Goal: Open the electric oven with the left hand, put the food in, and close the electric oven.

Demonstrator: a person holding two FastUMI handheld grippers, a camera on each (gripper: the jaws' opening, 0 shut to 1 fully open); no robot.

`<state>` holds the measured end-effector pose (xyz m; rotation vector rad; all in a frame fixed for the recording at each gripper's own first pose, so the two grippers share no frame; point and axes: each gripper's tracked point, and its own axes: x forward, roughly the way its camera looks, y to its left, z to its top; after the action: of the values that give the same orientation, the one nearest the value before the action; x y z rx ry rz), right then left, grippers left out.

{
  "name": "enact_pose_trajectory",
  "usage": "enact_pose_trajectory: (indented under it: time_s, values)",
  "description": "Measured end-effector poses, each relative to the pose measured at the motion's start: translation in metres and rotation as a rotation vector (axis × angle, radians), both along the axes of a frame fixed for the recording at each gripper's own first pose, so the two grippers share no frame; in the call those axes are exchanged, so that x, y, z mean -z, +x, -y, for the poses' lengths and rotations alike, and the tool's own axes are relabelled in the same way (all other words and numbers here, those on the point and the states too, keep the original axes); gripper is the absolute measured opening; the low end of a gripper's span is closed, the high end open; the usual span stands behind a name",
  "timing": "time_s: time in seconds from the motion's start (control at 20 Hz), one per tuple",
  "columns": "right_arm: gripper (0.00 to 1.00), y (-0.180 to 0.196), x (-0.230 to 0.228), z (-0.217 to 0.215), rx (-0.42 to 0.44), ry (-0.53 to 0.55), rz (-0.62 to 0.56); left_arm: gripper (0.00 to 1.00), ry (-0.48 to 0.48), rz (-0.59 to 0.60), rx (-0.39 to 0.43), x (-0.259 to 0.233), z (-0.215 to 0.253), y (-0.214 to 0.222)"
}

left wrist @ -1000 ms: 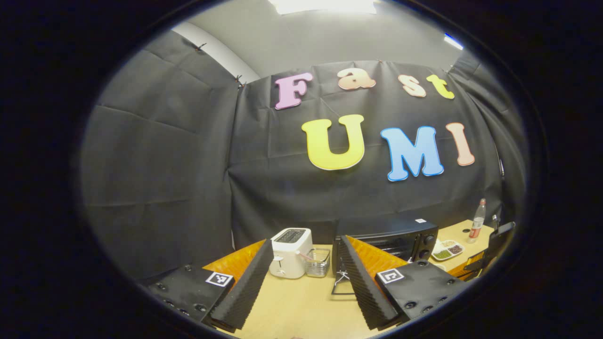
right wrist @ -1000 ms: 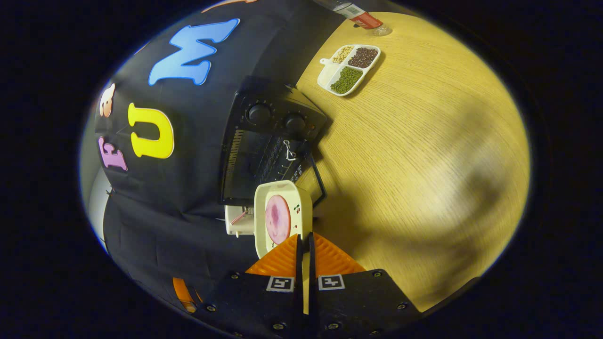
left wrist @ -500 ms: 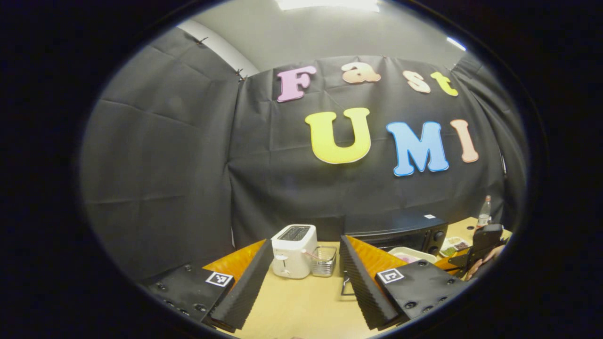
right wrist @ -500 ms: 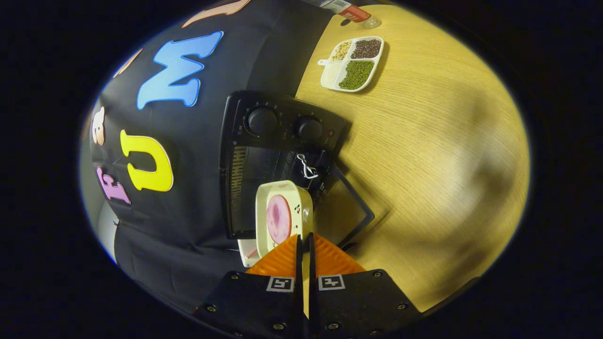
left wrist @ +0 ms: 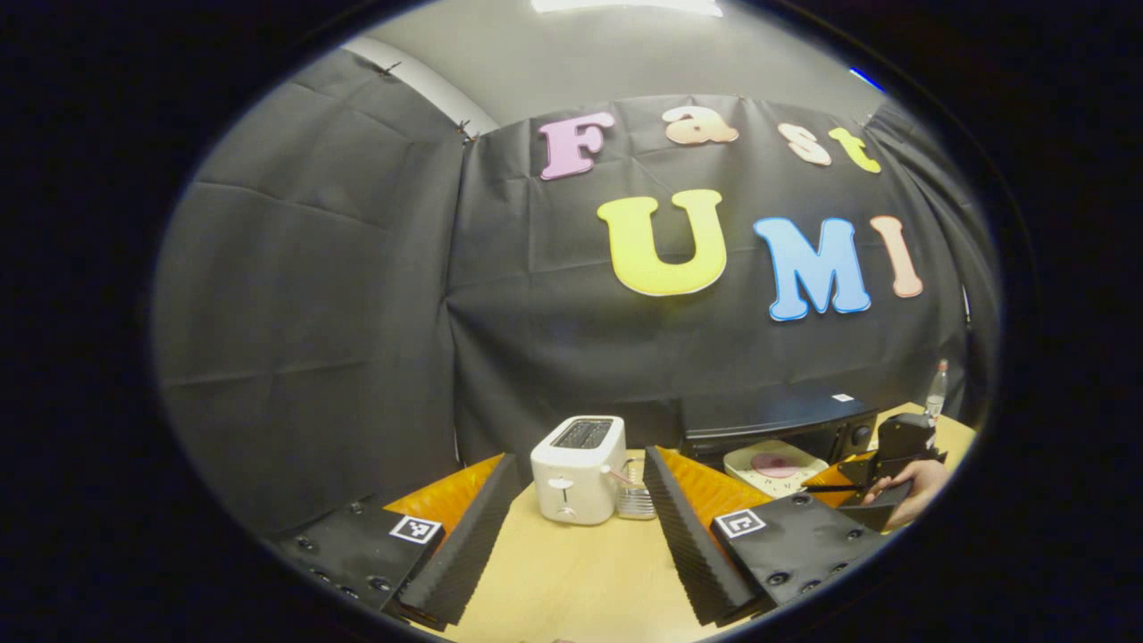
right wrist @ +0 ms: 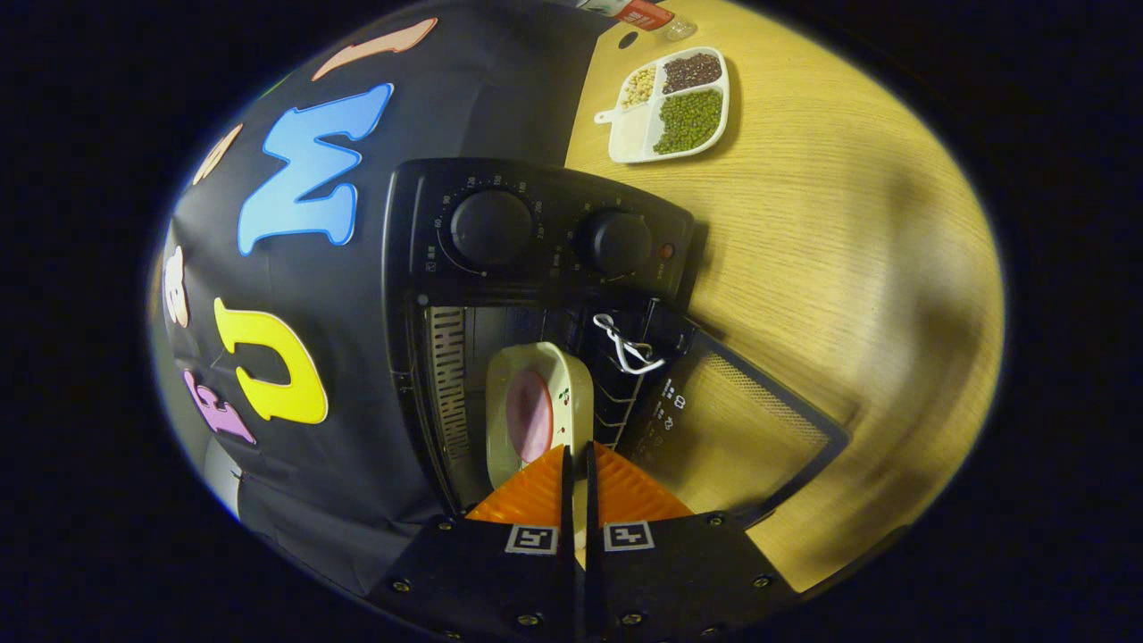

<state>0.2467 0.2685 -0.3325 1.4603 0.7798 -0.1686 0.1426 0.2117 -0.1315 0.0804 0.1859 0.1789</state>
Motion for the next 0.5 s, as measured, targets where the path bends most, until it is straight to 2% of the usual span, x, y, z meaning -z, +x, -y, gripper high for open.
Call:
enact_pose_trajectory:
  time_s: [0.2,0.4,0.5]
  values:
    - [0.05,0.023,0.004,0.001,0.07,-0.014,0.012,1.0,0.008,-0.011,-0.031,0.005,-0.016,0.0]
    - [0.05,0.036,0.011,0.005,0.104,-0.019,0.005,0.98,0.008,-0.022,-0.053,0.008,-0.02,0.0]
    - [0.11,0.034,0.007,0.006,0.097,0.0,0.017,0.94,0.009,-0.017,-0.053,0.008,-0.02,-0.002]
